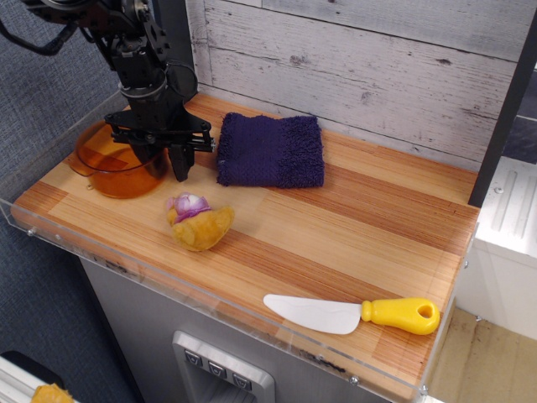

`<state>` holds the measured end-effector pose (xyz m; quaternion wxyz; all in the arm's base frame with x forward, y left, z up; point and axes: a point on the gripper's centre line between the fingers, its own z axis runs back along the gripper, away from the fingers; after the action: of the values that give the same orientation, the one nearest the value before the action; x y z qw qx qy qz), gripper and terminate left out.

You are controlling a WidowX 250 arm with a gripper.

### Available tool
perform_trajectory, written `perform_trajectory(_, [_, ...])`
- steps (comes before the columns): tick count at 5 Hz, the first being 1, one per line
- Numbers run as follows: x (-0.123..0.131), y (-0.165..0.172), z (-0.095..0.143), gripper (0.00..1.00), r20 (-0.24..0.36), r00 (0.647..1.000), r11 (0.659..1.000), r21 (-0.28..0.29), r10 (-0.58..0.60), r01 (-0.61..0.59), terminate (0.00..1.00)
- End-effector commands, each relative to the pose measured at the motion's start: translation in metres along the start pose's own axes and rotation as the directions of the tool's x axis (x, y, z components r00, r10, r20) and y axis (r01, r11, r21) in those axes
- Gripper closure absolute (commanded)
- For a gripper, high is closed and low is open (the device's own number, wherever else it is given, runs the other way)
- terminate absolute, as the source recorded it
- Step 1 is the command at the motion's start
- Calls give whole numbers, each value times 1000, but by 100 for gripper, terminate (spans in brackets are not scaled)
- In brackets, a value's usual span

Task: Place the pot to the right of the napkin.

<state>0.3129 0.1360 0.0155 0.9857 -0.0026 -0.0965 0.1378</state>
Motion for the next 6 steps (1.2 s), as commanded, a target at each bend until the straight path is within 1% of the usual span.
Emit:
perform_trajectory(1, [-2,22,32,100,48,998,999,-3,36,-36,0])
perform_trajectory(2, [-8,32,62,100,56,994,996,9,92,-93,0])
perform_trajectory(3, [-7,22,88,100,67,992,994,4,105,-105,0])
perform_trajectory(4, [-1,-9,99,100,73,997,999,-34,29,-26,0])
perform_trajectory(5, [6,-60,108,100,94,992,993,-76,-86,93,0])
perform_trajectory(6, [11,-115,107,100,89,972,968,-110,-216,225,0])
